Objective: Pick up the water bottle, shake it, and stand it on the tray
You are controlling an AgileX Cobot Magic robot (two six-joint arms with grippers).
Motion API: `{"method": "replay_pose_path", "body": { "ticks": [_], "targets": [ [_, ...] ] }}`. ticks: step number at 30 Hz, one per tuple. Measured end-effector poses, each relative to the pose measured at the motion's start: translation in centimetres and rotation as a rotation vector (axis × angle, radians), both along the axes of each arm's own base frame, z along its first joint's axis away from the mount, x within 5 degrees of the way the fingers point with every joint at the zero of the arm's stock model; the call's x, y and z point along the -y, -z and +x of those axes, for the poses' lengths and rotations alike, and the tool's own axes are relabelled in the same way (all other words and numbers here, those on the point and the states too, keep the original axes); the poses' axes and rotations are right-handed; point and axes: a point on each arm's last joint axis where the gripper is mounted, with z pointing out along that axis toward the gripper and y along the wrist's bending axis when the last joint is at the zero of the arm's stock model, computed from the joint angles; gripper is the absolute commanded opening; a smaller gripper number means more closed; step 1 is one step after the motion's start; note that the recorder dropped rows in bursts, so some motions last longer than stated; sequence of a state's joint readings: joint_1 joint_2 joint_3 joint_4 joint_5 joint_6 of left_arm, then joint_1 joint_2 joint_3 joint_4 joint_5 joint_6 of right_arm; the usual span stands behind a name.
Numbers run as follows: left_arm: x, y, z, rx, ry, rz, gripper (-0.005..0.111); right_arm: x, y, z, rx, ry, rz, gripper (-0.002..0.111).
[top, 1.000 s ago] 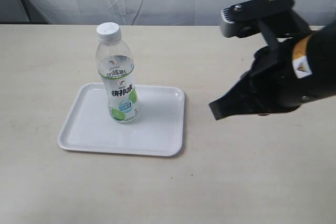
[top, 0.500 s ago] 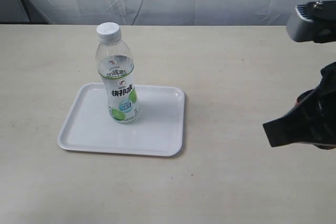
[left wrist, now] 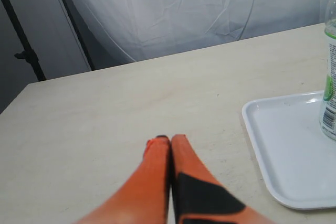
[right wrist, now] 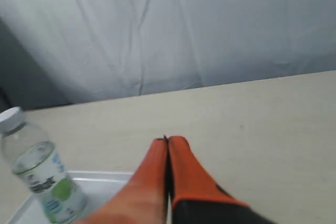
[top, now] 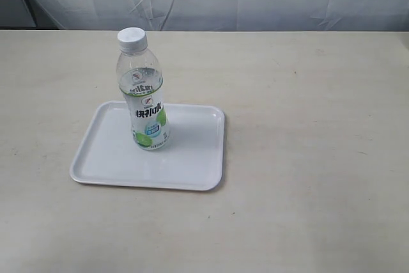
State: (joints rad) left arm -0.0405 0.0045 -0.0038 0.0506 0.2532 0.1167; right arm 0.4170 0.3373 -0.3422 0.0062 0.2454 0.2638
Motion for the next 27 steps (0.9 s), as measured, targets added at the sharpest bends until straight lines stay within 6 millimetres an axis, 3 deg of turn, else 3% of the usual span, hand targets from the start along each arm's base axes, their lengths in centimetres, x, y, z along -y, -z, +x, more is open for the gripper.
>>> {"method": "replay_pose_path", "body": {
  "ticks": [5,12,27],
  "targets": [
    [0.0,0.0,0.0,0.000,0.000,0.000,0.000,1.8,5.2,-1.6,0.003,0.183,0.075,-0.001],
    [0.0,0.0,0.0,0.000,0.000,0.000,0.000,2.7,8.4,-2.1,-0.011,0.338,0.189,-0.001],
    [0.0,0.0,0.0,0.000,0.000,0.000,0.000,2.8,8.9,-2.1,-0.028,0.374,0.205,-0.001]
  ]
}}
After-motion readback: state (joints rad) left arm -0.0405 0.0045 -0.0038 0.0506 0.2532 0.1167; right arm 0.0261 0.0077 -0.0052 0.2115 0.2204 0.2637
